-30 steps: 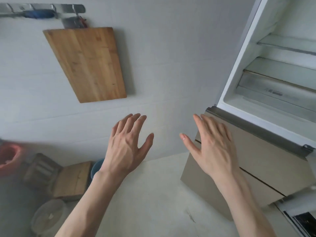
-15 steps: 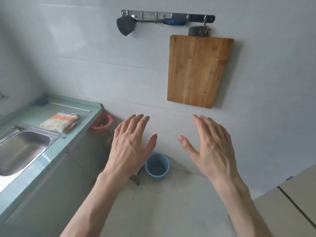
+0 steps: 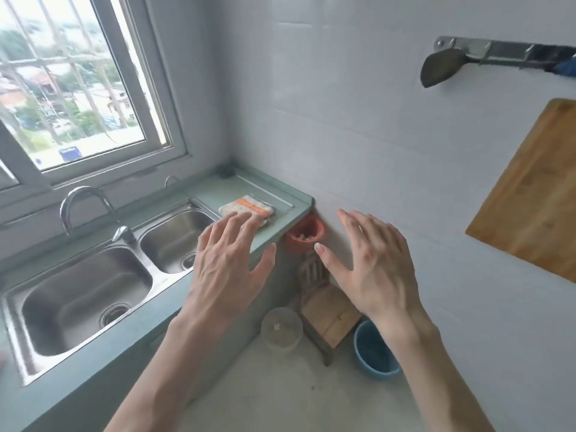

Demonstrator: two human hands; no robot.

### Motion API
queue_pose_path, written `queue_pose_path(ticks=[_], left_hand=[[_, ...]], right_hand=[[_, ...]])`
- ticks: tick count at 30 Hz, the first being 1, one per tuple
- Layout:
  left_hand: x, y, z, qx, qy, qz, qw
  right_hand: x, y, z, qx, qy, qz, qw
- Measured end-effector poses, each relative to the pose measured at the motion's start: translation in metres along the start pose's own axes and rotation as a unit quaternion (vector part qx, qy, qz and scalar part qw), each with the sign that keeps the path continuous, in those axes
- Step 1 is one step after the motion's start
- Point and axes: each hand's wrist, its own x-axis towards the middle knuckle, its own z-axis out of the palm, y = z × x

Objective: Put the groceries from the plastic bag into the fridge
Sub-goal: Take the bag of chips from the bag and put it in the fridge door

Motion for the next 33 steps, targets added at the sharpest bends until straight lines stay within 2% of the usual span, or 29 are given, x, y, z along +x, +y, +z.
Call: queue_pose_path(ticks=[11, 17, 26, 33], left_hand=[[-0.004, -0.122, -0.019, 0.062, 0.051, -0.143, 0.986], [-0.002, -0.18, -0.031, 0.112, 0.056, -0.212, 0.969], [0.006, -0.251, -0.062, 0.201, 0.076, -0.346, 0.914], [-0.013, -0.268, -0.087, 0.256, 0.086, -0.425, 0.864]], right_hand=[[0.079, -0.107, 0.074, 0.047, -0.044, -0.123, 0.99], [0.13, -0.174, 0.117, 0.099, -0.071, -0.214, 0.969], [0.206, -0.271, 0.172, 0.181, -0.102, -0.336, 0.919], [0.225, -0.345, 0.198, 0.25, -0.123, -0.427, 0.86]])
